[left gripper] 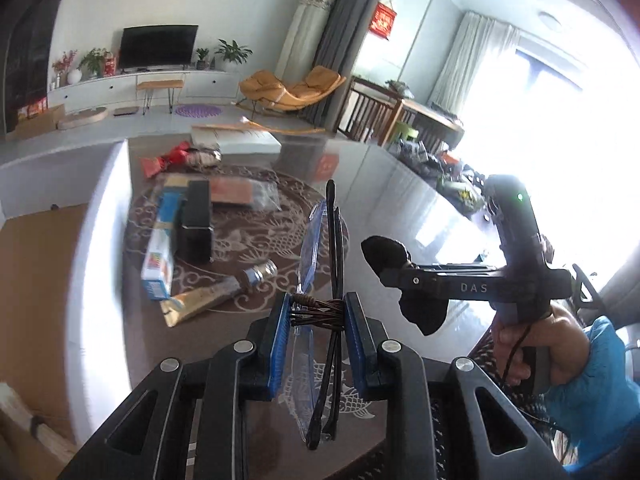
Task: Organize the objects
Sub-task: 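Carry the glasses and black pouches over the cardboard box and open both grippers, then withdraw both empty grippers from the box back over the table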
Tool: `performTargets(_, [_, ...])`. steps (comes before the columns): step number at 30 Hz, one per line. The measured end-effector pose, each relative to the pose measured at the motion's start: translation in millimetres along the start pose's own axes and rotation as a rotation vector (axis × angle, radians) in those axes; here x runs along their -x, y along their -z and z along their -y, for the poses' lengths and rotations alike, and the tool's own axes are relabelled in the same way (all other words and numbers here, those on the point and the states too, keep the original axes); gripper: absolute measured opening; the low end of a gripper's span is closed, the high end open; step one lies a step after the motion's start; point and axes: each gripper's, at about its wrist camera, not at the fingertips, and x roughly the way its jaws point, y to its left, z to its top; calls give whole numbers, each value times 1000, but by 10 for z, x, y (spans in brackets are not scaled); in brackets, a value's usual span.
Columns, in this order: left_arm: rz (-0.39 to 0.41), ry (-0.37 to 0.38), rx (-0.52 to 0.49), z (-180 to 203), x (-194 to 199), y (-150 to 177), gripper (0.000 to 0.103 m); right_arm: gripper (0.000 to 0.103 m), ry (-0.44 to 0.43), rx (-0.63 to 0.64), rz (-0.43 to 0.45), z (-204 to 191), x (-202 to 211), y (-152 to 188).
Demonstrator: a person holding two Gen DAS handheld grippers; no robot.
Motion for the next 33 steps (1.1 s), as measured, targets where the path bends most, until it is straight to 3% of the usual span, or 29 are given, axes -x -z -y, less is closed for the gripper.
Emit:
performTargets(4, [54,-71,70,-534,566,-174,26,32,-181,33,5,-722,26,-223])
performTargets(8, [38,-292,101,-1211,921,-211,26,32,-352,132,-31,-1738,-198,-414])
performTargets(12, [-104,-532,152,-1895,876,-98,31,36,-404,216,-87,-2603,-670,-488])
performTargets(13, [-154,-591,160,-2040,821,-49,40,43,-403,223,-109,-2747,-805,-488])
performTargets(14, [-200,-646,173,-2177,773,6,61,51,-394,226,-147,-2880,-961,-488])
performTargets(15, [-223,-683,180,-2253,748,56,72,67,-376,232,-169,-2971,-1076,-483])
performTargets(16, [-232,-719,183,-2295,732,119,85,68,-358,241,-165,-2987,-1100,-477])
performTargets(17, [-230,-748,186,-2320,732,157,86,68,-329,259,-142,-3005,-1091,-468])
performTargets(18, [-227,-757,185,-2331,723,184,86,68,-313,272,-115,-2975,-1043,-451])
performTargets(21, [-207,-786,162,-2287,703,179,86,82,-257,269,-22,-2681,-843,-437])
performTargets(24, [-122,-764,156,-2041,731,66,86,86,-153,219,86,-2128,-664,-453])
performTargets(28, [-16,-621,147,-1637,698,-114,86,88,70,133,166,-1225,-552,-310])
performTargets(33, [34,-373,14,-709,479,-276,94,88,357,-7,147,-85,-545,235])
